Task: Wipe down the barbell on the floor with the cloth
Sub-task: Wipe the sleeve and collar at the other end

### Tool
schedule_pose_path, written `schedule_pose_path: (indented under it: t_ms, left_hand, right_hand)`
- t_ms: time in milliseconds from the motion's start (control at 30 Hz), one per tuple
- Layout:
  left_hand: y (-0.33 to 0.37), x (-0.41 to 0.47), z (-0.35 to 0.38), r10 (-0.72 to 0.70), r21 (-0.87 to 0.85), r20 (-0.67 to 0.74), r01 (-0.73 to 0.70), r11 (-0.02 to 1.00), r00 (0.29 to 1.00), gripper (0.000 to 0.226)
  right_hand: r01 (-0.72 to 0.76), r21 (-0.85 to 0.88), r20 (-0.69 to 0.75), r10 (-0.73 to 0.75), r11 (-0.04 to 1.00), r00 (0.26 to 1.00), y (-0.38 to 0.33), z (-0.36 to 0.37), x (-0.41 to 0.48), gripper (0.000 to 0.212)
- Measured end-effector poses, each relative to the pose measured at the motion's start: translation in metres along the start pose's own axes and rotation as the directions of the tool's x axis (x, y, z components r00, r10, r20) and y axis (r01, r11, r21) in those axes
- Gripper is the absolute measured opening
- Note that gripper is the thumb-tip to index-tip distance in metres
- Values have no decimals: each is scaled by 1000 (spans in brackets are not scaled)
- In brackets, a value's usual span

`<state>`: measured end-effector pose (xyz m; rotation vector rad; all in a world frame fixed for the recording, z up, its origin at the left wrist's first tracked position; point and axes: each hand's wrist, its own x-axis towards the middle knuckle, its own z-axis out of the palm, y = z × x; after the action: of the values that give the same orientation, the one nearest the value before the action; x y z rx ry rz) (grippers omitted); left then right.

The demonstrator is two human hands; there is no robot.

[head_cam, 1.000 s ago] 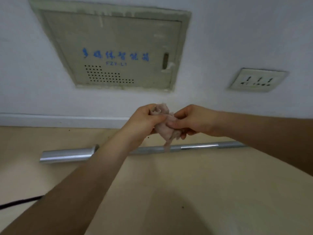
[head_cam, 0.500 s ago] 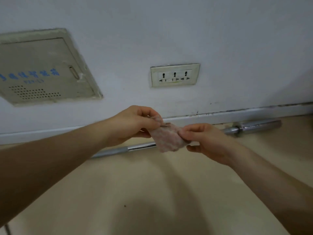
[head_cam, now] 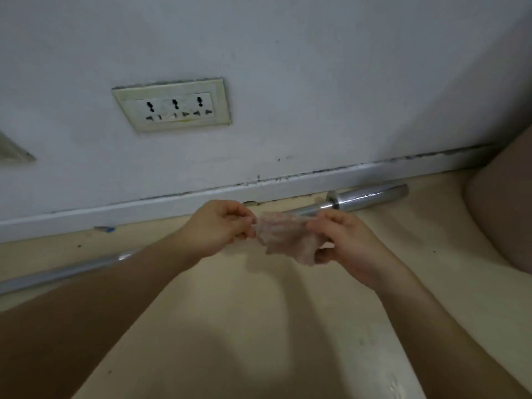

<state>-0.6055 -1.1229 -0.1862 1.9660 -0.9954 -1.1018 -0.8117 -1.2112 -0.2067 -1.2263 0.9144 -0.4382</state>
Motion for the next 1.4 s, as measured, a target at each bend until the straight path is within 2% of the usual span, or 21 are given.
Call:
schedule_pose_path:
  t_ms: [33,67,133,167,233,333,433,567,667,767,833,867,900,933,967,1100,1167,1233,1300,1333,1400]
  left_hand:
    - [-7,8,10,21,96,-27,-19,995,999,12]
    - [-15,14,19,53,261,-34,-43,964,998,13]
    - [-29,26,36,106,587,50,-115,801,993,27]
    - [-34,34,45,137,671,122,-184,719,983,36]
    - [-36,54,66,224,739,216,-310,599,950,49]
    - [-32,90,93,232,802,218,-309,511,948,56]
    - [-28,112,105,250,861,200,-292,416,947,40]
    - [-25,113,107,287,904,264,-340,259,921,23]
    - [-24,100,114,255,907,303,-359,218,918,17]
    - [-25,87,126,245,892,312,-372,258,918,23]
    - [-26,80,136,241,884,312,-374,281,919,29]
    - [-27,77,141,231,883,313,-372,287,921,32]
    - [-27,74,145,220,882,318,-373,289,922,35]
    - [-28,72,147,210,881,325,-376,286,922,37]
    - [-29,69,149,206,881,329,-378,284,922,37]
    - [-31,64,149,214,882,323,-375,286,922,38]
    - [-30,64,150,229,875,318,-378,301,920,38]
    - [-31,61,150,228,868,317,-378,321,921,37]
    - [-33,56,153,222,868,312,-372,329,924,37]
    - [-35,54,155,224,869,305,-366,332,926,38]
    - [-38,51,158,242,867,287,-358,346,927,40]
  right_hand:
    - [-100,202,4,101,974,995,6,-12,1,21]
    - [-164,331,6,172,929,985,11,-22,1,30]
    - [-215,514,26,235,831,972,22,-33,1,42]
    - [-221,580,29,251,784,968,27,-36,0,45]
    - [-179,652,-27,259,737,966,38,-40,-3,40]
    - [-55,673,-141,202,738,969,50,-47,-12,24]
    - [3,640,-260,213,768,942,58,-59,-19,24]
    - [69,481,-530,227,874,817,53,-68,-29,18]
    - [141,398,-639,164,906,751,49,-66,-31,18]
    - [172,223,-628,7,960,778,57,-62,-21,21]
    - [100,-56,-609,-113,993,785,74,-62,-4,27]
    - [49,-290,-556,-210,956,804,85,-64,5,31]
    - [14,-530,-461,-302,848,834,98,-66,16,34]
    - [-7,-697,-372,-353,717,858,109,-68,25,37]
    - [-26,-788,-314,-366,615,876,115,-70,30,42]
    - [-60,-888,-236,-337,456,911,103,-73,34,63]
    - [-71,-939,-182,-313,336,932,103,-94,37,55]
    - [-170,-947,-242,-253,274,937,101,-121,47,51]
    - [-282,-921,-349,-248,269,903,99,-132,51,53]
    - [-257,-920,-342,-289,294,894,100,-125,51,52]
    - [-98,-920,-244,-358,378,901,112,-99,43,55]
